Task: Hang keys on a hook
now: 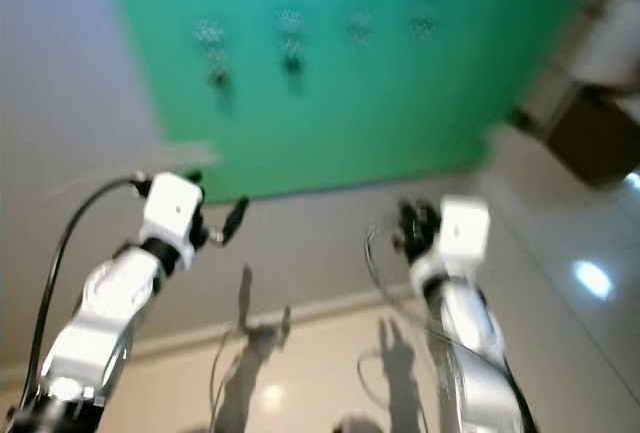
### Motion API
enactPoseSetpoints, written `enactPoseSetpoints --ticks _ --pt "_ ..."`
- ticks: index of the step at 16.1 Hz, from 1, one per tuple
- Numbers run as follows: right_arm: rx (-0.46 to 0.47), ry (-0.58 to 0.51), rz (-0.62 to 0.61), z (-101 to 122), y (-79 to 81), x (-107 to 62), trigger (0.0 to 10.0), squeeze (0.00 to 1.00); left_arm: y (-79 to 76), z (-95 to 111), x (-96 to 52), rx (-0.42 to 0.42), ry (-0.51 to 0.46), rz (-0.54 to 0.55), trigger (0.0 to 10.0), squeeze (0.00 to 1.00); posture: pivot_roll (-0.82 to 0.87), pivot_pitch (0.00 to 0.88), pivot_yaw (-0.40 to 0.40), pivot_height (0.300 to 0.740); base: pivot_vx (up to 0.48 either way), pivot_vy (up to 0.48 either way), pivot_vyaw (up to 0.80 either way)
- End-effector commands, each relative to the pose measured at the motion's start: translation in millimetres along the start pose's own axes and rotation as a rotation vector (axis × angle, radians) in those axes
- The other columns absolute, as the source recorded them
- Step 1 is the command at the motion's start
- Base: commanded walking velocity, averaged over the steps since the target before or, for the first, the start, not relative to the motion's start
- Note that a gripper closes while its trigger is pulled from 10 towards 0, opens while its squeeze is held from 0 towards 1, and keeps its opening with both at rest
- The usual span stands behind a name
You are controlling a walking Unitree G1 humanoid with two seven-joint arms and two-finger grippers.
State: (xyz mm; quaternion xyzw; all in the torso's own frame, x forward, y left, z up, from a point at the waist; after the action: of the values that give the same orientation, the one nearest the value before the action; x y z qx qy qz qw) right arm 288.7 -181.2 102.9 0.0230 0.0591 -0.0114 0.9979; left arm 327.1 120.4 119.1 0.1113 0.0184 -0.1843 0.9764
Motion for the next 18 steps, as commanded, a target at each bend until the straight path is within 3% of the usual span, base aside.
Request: enactPoseSetpoints --ticks 1,2,5,7,12,15,18 --pt "-0.028 -0.018 -0.042 10 -3.6 -2.7 10.0 0.00 -1.3 0 -0.6 -0.003 0.000 0.003 10.0 0.00 -0.12 0.000 0.033 0.718 0.000 0.000 -0.80" --pt "-0.028 -0.002 -0.070 11 -8.7 -5.7 10.0 0.00 -1.2 0 -2.6 -0.017 -0.002 0.011 10.0 0.00 -0.12 0.000 0.033 0.718 0.000 0.000 -0.80" --pt "-0.106 0.017 -0.058 13 -4.5 -9.3 10.0 0.00 -3.3 -3 -7.1 -0.030 -0.001 0.017 10.0 0.00 -0.13 0.000 0.032 0.718 0.000 0.000 -0.80" --pt "-0.117 0.027 -0.070 14 -5.3 -11.7 10.0 0.00 -7.3 4 -1.8 -0.007 -0.019 -0.003 10.0 0.00 -0.13 0.000 0.025 0.718 0.000 0.000 -0.80" --pt "-0.125 0.049 0.003 16 8.2 -2.6 10.0 0.00 3.2 4 -9.1 -0.023 -0.022 0.078 10.0 0.00 -0.08 0.000 -0.025 0.718 0.000 0.000 -0.80" --pt "-0.141 0.063 0.014 18 9.2 3.4 10.0 0.00 13.3 8 -7.6 -0.013 -0.033 0.107 10.0 0.00 -0.08 0.000 -0.032 0.718 0.000 0.000 -0.80" --pt "-0.156 0.082 0.008 18 6.2 2.8 10.0 0.00 12.0 9 -4.7 -0.009 -0.038 0.107 10.0 0.00 -0.10 0.000 -0.033 0.718 0.000 0.000 -0.80"
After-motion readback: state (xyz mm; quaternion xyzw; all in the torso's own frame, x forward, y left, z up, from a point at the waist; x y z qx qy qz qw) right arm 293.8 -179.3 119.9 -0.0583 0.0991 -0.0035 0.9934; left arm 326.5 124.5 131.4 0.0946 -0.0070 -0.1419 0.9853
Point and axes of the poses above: a point about 5 cm out from each wrist's last joint towards the gripper, its own x axis pointing out of the wrist towards the gripper, its own z axis along the axis of the wrist's last joint, y = z × x, the point moved 5 cm from there along x, pointing out of the wrist towards the gripper, and after that the axes turned 2 degrees about -x, right-handed, at the moved point
